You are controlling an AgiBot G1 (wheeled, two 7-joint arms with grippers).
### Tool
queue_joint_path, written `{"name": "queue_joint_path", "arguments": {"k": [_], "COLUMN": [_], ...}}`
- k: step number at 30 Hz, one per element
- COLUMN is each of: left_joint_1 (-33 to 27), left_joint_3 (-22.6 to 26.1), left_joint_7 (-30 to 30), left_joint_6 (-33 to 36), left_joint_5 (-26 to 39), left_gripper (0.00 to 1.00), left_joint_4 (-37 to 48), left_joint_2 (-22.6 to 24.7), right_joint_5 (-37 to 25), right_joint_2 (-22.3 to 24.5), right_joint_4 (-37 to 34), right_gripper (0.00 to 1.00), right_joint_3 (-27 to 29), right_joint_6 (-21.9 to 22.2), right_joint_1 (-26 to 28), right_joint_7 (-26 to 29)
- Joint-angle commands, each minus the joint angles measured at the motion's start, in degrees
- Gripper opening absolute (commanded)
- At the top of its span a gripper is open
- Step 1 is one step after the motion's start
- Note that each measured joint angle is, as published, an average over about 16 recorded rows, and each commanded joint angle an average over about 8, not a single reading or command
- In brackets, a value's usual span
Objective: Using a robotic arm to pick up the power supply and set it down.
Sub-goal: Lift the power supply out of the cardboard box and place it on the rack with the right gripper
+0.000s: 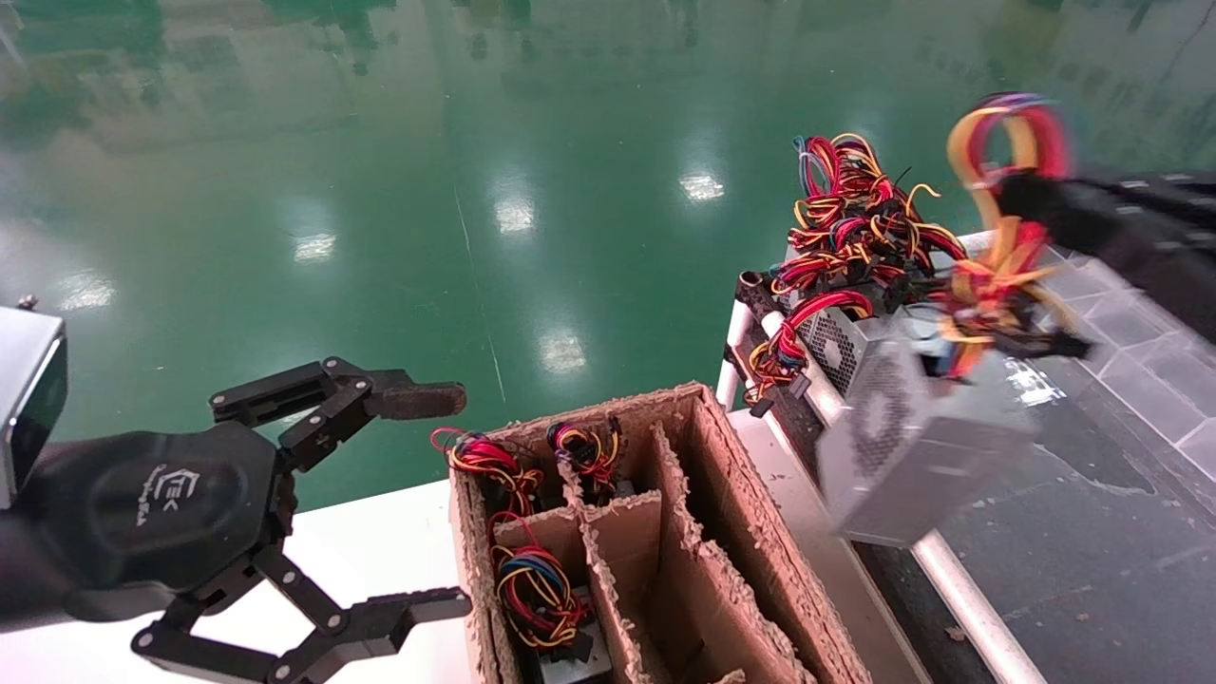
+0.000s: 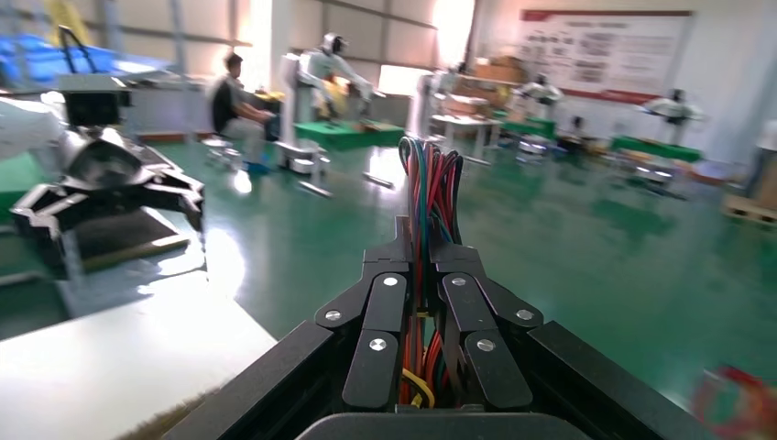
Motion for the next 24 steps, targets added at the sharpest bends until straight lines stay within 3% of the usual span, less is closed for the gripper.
{"name": "queue_joint_path", "arguments": {"k": [1,12,19,24], "left_joint_1": [0.0,0.0,0.0,0.0], "left_joint_3": [0.0,0.0,0.0,0.0], "left_joint_7": [0.0,0.0,0.0,0.0], "left_joint_6": [0.0,0.0,0.0,0.0], "left_joint_5": [0.0,0.0,0.0,0.0], "left_gripper": [1.0,1.0,1.0,1.0], "left_joint_4": [0.0,0.0,0.0,0.0], "left_joint_2": [0.0,0.0,0.0,0.0], "right_joint_5": [0.5,2.8,3.8,2.4], "right_joint_2": [2.7,10.9,10.0,7.4], "right_joint_4": [0.2,-2.6,-6.9,-9.0], "right_gripper": [0.0,0.0,0.0,0.0], "right_joint_3": [0.5,1.5,0.7,-0.3], "right_joint_6": [0.1,1.8,2.0,3.0], "right_joint_1": [-0.7,-6.6,-10.5,-10.5], "right_joint_7": [0.1,-2.6,-3.8,-4.3]}}
